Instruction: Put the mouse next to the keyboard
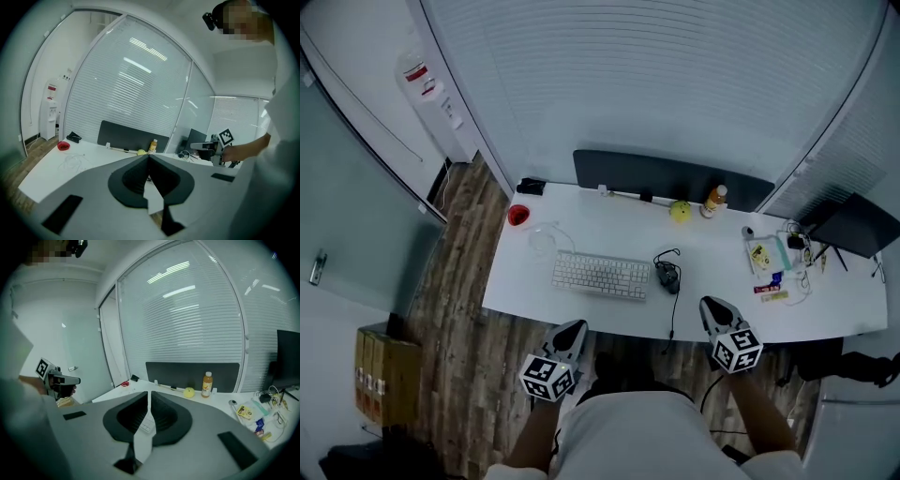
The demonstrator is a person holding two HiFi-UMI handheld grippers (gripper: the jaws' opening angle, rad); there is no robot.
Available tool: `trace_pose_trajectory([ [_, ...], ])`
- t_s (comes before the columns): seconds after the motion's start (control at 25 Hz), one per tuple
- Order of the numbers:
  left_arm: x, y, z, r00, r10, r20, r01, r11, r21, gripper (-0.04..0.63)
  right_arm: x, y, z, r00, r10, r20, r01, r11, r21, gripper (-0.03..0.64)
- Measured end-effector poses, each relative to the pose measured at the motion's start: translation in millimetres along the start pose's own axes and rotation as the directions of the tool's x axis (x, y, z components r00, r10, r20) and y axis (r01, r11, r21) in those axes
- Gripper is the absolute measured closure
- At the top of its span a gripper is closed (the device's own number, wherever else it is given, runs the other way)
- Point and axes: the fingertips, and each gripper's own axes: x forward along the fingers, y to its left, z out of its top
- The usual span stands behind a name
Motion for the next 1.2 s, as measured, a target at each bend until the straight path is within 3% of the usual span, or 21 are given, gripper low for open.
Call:
trace_pose_trajectory([
  [0.2,-11.2,-22.8,15.3,0.998,0.035,0.058,-0.036,0.999,0.027,0.578,-21.5,5.6,9.0,0.998,0.053,0.045,-0.050,0.997,-0.065,0.572],
  [0.44,-19.9,-37.3,24.9,0.990,0.077,0.115,-0.082,0.996,0.033,0.578,-36.4,-1.5,13.1,0.993,0.086,0.078,-0.081,0.994,-0.071,0.575],
  [1.2,-19.9,-41.0,32.0,0.987,0.093,0.128,-0.102,0.993,0.062,0.578,-35.3,3.2,33.8,0.985,0.136,0.110,-0.128,0.989,-0.076,0.580],
])
